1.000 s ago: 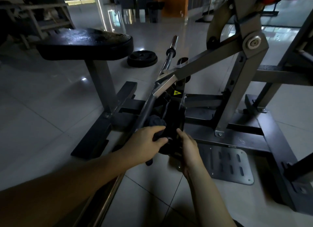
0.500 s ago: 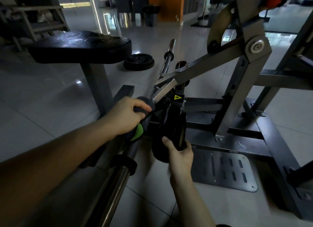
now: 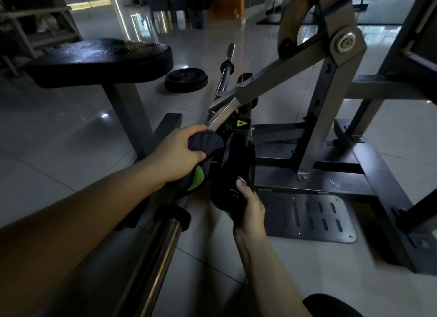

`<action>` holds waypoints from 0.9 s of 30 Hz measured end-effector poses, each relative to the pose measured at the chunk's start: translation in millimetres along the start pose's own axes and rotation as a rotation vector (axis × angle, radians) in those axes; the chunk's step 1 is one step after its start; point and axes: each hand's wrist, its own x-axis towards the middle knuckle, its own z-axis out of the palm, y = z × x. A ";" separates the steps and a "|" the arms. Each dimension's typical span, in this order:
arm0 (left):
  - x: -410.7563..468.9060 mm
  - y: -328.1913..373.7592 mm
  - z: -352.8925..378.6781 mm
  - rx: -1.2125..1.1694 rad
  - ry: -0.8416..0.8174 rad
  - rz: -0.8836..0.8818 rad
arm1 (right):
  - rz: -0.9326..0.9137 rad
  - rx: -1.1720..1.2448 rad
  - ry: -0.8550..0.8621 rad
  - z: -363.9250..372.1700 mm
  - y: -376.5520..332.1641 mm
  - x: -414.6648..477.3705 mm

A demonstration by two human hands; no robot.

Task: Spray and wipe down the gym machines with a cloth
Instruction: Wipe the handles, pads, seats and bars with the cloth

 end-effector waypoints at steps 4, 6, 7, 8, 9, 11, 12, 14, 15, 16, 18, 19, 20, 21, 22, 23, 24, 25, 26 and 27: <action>-5.6 -3.7 -2.9 0.005 0.023 0.018 | 0.144 0.349 -0.128 -0.2 13.0 -6.6; -3.6 -5.1 -2.0 0.005 0.039 0.023 | 0.169 0.419 -0.162 -3.0 16.3 -3.9; -2.1 -6.2 -0.6 0.007 0.048 0.025 | 0.178 0.393 -0.171 -4.4 14.7 -3.0; -0.7 -7.3 1.8 0.014 0.055 0.027 | 0.188 0.340 -0.182 -6.0 11.3 -1.9; 1.5 -8.1 5.0 0.028 0.058 0.037 | 0.191 0.262 -0.174 -6.8 6.0 -1.2; 6.3 -9.7 12.0 0.068 0.059 0.058 | 0.184 0.037 -0.115 -5.4 -6.0 -3.1; 7.9 -10.3 15.0 0.094 0.062 0.062 | 0.142 -0.128 -0.057 -4.0 -10.4 -3.8; 9.7 -11.5 18.6 0.151 0.085 0.072 | -0.076 -0.473 0.084 0.8 -16.4 -7.5; 10.5 -12.3 19.5 0.174 0.098 0.085 | -0.208 -0.647 0.102 4.7 -19.0 -11.5; 10.5 -13.0 19.7 0.194 0.107 0.097 | -0.295 -0.829 0.090 8.9 -19.0 -13.9; 9.8 -15.1 20.4 0.214 0.117 0.111 | -0.350 -1.078 0.108 16.0 -16.5 -14.2; 9.4 -16.7 20.3 0.214 0.119 0.115 | -0.365 -1.111 0.146 17.4 -15.1 -11.6; 9.0 -18.2 20.1 0.206 0.117 0.116 | -0.379 -1.095 0.176 18.0 -15.6 -9.2; 8.2 -19.5 19.4 0.193 0.114 0.113 | -0.395 -1.054 0.187 17.5 -16.1 -7.1; 7.3 -20.6 18.4 0.179 0.105 0.101 | -0.401 -1.003 0.182 16.6 -17.1 -6.7; 6.8 -21.3 17.3 0.164 0.098 0.086 | -0.399 -0.937 0.167 14.8 -18.1 -7.2; 6.8 -21.7 16.2 0.148 0.096 0.070 | -0.385 -0.872 0.155 12.5 -18.0 -6.6; 6.7 -21.5 15.2 0.129 0.098 0.055 | -0.371 -0.808 0.135 10.4 -17.3 -6.4; 6.9 -20.7 14.8 0.110 0.101 0.042 | -0.349 -0.737 0.107 8.2 -15.9 -6.4; 7.9 -19.7 15.4 0.091 0.105 0.033 | -0.318 -0.646 0.077 6.8 -14.2 -5.6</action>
